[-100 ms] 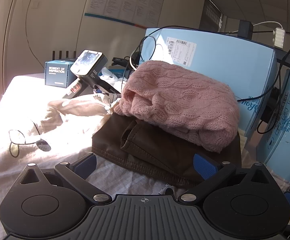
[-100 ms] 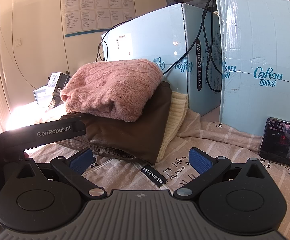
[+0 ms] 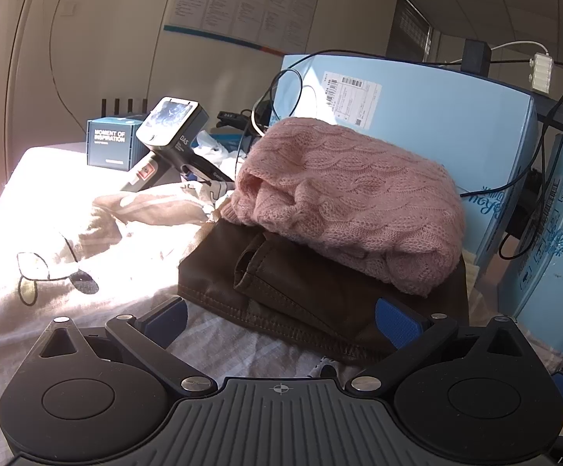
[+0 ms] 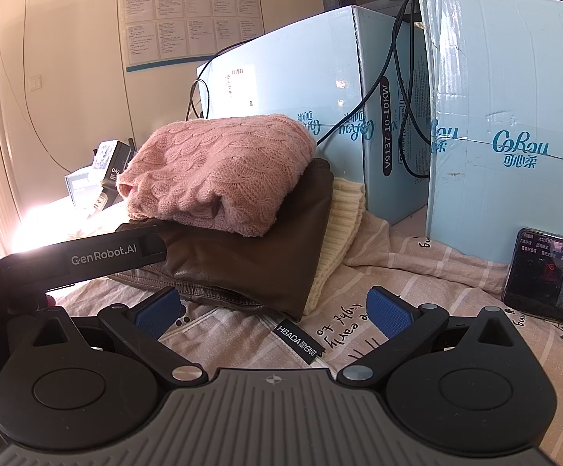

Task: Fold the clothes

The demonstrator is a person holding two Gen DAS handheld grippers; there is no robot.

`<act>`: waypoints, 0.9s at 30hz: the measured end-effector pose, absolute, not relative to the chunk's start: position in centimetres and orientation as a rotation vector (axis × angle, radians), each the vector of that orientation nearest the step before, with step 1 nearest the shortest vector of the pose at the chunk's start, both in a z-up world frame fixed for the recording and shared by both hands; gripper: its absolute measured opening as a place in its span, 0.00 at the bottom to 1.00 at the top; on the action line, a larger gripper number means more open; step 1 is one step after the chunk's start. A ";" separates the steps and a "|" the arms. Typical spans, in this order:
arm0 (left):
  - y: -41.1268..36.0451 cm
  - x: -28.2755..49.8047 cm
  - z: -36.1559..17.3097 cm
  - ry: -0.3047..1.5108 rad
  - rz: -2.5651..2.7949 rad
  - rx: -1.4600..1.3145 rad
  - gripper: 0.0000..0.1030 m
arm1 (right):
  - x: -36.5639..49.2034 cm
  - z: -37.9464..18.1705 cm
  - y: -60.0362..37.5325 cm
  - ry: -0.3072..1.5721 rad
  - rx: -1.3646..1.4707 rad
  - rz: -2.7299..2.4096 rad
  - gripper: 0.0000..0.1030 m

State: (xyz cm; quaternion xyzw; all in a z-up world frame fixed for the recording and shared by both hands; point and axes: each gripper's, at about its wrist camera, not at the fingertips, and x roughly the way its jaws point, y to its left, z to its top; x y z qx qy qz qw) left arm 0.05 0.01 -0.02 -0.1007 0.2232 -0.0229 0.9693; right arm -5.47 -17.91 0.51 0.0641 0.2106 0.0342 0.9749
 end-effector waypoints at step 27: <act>0.1 0.0 0.1 0.449 -0.047 -0.198 1.00 | -5.7 0.5 -17.8 0.425 0.129 0.069 1.00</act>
